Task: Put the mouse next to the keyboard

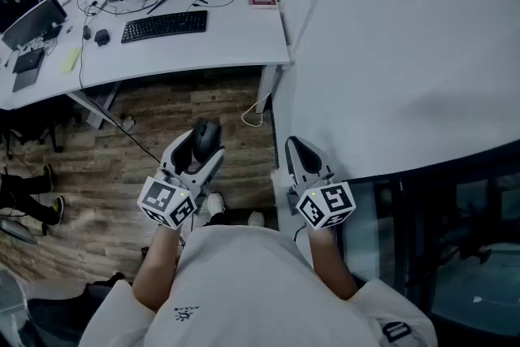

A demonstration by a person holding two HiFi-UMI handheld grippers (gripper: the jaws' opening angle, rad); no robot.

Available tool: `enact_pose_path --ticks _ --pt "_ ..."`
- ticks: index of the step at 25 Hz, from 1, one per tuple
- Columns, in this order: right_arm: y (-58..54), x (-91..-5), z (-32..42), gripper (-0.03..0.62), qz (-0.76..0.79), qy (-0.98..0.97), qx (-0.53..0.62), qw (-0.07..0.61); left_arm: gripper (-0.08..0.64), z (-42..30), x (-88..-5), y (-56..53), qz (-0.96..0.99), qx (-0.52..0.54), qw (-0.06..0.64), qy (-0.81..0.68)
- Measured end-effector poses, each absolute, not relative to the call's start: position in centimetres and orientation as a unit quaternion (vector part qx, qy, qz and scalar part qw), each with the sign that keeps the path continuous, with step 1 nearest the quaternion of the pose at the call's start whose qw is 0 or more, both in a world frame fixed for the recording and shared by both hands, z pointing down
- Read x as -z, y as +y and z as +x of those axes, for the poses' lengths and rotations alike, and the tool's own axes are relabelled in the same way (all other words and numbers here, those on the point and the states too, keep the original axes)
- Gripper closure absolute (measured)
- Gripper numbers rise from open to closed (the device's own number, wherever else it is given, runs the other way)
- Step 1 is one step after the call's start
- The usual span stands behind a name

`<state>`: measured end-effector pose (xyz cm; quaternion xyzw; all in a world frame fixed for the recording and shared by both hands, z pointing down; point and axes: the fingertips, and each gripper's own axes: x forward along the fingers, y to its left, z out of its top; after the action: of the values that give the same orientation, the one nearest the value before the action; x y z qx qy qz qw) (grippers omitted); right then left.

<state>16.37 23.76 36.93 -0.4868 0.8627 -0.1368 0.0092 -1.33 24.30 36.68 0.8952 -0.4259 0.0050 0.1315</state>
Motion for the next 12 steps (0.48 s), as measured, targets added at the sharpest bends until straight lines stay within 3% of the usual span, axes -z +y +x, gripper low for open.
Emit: enact_pose_path --ticks 12 --pt "23.0 -36.6 15.5 0.575 -0.482 0.864 0.143 0.020 0.255 -2.1 -36.1 23.2 0.897 0.007 0.133 -0.422"
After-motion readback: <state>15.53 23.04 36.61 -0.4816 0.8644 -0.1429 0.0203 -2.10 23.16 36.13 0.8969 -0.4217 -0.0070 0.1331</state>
